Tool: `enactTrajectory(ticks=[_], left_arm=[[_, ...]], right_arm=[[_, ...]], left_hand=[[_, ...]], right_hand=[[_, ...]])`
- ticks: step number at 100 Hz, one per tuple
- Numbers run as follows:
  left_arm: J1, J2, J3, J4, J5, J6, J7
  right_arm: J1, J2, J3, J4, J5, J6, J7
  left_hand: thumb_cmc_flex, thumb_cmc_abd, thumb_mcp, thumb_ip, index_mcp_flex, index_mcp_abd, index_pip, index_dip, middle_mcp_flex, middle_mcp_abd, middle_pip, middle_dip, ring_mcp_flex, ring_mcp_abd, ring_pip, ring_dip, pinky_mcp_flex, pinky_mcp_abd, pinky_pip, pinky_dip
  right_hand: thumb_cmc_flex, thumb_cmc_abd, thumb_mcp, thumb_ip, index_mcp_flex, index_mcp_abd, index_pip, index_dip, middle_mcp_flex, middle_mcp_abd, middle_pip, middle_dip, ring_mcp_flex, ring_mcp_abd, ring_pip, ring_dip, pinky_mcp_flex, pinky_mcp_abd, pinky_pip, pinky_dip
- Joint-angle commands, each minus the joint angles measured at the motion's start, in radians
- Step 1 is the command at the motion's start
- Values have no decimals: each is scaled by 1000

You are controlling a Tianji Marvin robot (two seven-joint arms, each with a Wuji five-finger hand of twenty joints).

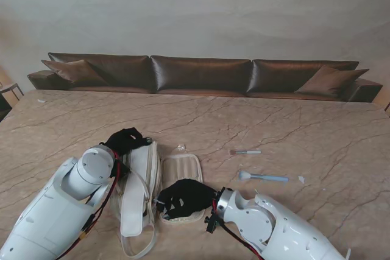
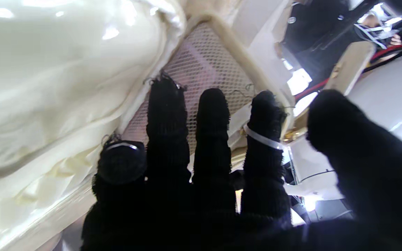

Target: Pack the cosmetics bag

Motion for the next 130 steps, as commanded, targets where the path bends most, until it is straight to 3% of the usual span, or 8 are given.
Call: enactTrajectory(ticks=[1, 18, 30, 38, 82, 109, 121, 130], left_arm=[[9, 1, -3, -3, -6, -3, -6], [12, 1, -3, -3, -12, -11, -9], [13, 2, -4, -3, -14, -17, -11], [13, 3, -5, -4, -14, -21, -13], [13, 8, -4, -10, -5, -43, -26], [6, 7, 5, -23, -2, -47, -24], [4, 7, 9, -25, -1, -49, -22], [4, 6, 10, -26, -2, -47, -20]], right_arm=[[-20, -5, 5, -14, -14, 27, -30], [-51, 3, 35, -59, -66, 108, -32], [-63, 7, 49, -72, -76, 120, -30], [-73, 7, 60, -78, -82, 121, -35], [-134, 1, 133, -122, -108, 169, -88], [-149, -7, 149, -123, -110, 193, -119], [-156, -8, 154, -128, -106, 209, -119], [-162, -4, 160, -138, -95, 220, -99]], left_hand=[[176, 117, 175, 77, 21, 15, 122, 51, 82, -162, 148, 28, 30, -38, 26, 0, 9, 6, 77, -12], [176, 117, 176, 78, 22, 15, 121, 51, 82, -162, 147, 29, 29, -40, 26, 0, 8, 6, 77, -13], [175, 117, 177, 78, 22, 15, 120, 52, 82, -162, 147, 29, 29, -40, 25, 0, 7, 6, 76, -13], [174, 117, 176, 78, 22, 15, 120, 52, 82, -162, 147, 29, 29, -40, 25, 0, 5, 5, 76, -14], [170, 119, 178, 78, 20, 9, 114, 52, 78, -163, 144, 32, 23, -41, 23, 2, -1, 4, 77, -14], [168, 119, 180, 79, 20, 6, 112, 55, 77, -165, 142, 36, 20, -43, 22, 2, -5, 1, 75, -15], [168, 118, 180, 79, 20, 5, 111, 55, 77, -165, 142, 37, 18, -42, 22, 3, -6, -1, 75, -15], [167, 117, 181, 79, 20, 1, 109, 56, 76, -167, 140, 38, 17, -44, 21, 3, -6, -1, 75, -15]], right_hand=[[-56, -42, -2, 31, -50, 65, -11, 43, -54, -9, 11, 0, -6, -32, -14, -17, 4, -28, -5, 11], [-110, -75, -26, 11, -153, 152, -90, 40, -145, 25, -16, -54, -26, -31, -48, -28, 2, -38, -23, 5], [-117, -85, -42, 6, -230, 300, -337, -143, -182, 46, -38, -119, -39, -22, -70, -26, -9, -40, -46, 17], [-120, -86, -48, 6, -280, 338, -429, -226, -190, 36, -49, -124, -42, -23, -79, -27, -14, -37, -55, 22], [-122, -25, -102, 18, -378, 362, -436, -312, -267, 42, -83, -136, -87, -20, -144, -54, -60, -19, -116, 33], [-110, 34, -157, 35, -525, 467, -509, -364, -414, 76, -111, -144, -175, -17, -247, -117, -136, -12, -210, 12], [-81, 46, -177, 47, -568, 522, -538, -352, -466, 96, -65, -128, -193, -11, -241, -119, -148, -14, -220, 20], [-71, 18, -113, 38, -592, 501, -421, -122, -514, 95, 4, -111, -225, -5, -246, -134, -173, -14, -244, 18]])
